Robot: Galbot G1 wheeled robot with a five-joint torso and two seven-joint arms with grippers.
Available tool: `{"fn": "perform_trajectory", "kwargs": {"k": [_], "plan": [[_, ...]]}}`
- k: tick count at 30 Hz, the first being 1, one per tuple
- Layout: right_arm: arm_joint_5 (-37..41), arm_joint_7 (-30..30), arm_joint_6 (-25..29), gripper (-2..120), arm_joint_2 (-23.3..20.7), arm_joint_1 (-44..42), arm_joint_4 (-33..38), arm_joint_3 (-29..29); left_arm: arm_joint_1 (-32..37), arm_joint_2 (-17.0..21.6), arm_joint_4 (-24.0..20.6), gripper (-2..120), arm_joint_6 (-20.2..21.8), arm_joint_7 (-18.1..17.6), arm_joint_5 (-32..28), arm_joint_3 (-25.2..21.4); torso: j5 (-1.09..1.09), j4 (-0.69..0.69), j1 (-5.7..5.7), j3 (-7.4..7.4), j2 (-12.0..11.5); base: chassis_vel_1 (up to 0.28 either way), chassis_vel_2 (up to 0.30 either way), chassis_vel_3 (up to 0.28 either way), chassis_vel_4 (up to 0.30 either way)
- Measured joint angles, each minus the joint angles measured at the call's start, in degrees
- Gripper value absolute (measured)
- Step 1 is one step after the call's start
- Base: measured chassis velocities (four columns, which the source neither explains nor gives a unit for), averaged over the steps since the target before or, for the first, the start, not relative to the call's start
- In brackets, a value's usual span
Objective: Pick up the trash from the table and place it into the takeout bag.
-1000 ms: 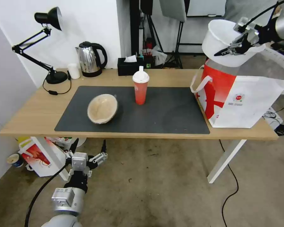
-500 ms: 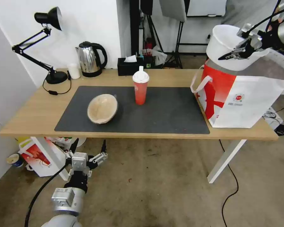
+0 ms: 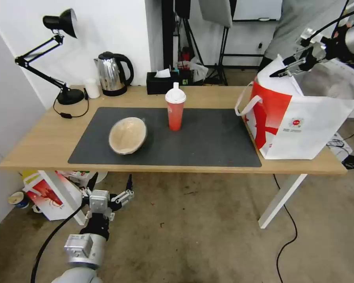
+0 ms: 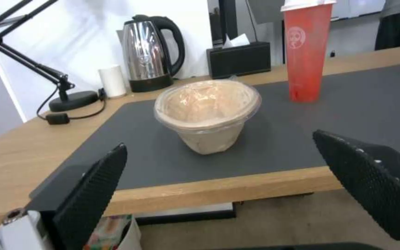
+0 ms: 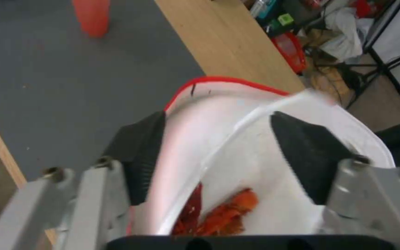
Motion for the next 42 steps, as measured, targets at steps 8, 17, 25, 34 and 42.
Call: {"fn": "perform_trajectory", "kwargs": {"k": [8, 17, 25, 34, 42], "plan": [[2.1, 2.1, 0.0, 94, 0.0, 0.1, 1.9, 0.5, 0.0, 0.0, 0.0, 100, 0.0, 0.0, 0.0, 0.0, 0.0, 0.0, 0.0, 0.0, 0.0, 0.0, 0.0, 0.0, 0.0], [7.6, 6.2, -0.2, 100, 1.6, 2.1, 3.8, 1.8, 0.0, 0.0, 0.0, 100, 0.0, 0.0, 0.0, 0.0, -0.01, 0.0, 0.0, 0.0, 0.0, 0.0, 0.0, 0.0, 0.0], [24.5, 24.9, -0.4, 100, 3.3, 2.4, 11.6, 4.4, 0.0, 0.0, 0.0, 100, 0.0, 0.0, 0.0, 0.0, -0.02, 0.01, 0.0, -0.01, 0.0, 0.0, 0.0, 0.0, 0.0], [42.3, 56.1, 4.8, 100, 3.1, -7.0, 25.6, 15.4, 0.0, 0.0, 0.0, 100, 0.0, 0.0, 0.0, 0.0, -0.02, 0.01, 0.0, 0.0, 0.0, 0.0, 0.0, 0.0, 0.0], [40.0, 67.2, 14.8, 100, 0.7, -23.8, 34.7, 29.6, 0.0, 0.0, 0.0, 100, 0.0, 0.0, 0.0, 0.0, 0.01, 0.0, 0.0, -0.01, 0.0, 0.0, 0.0, 0.0, 0.0]]}}
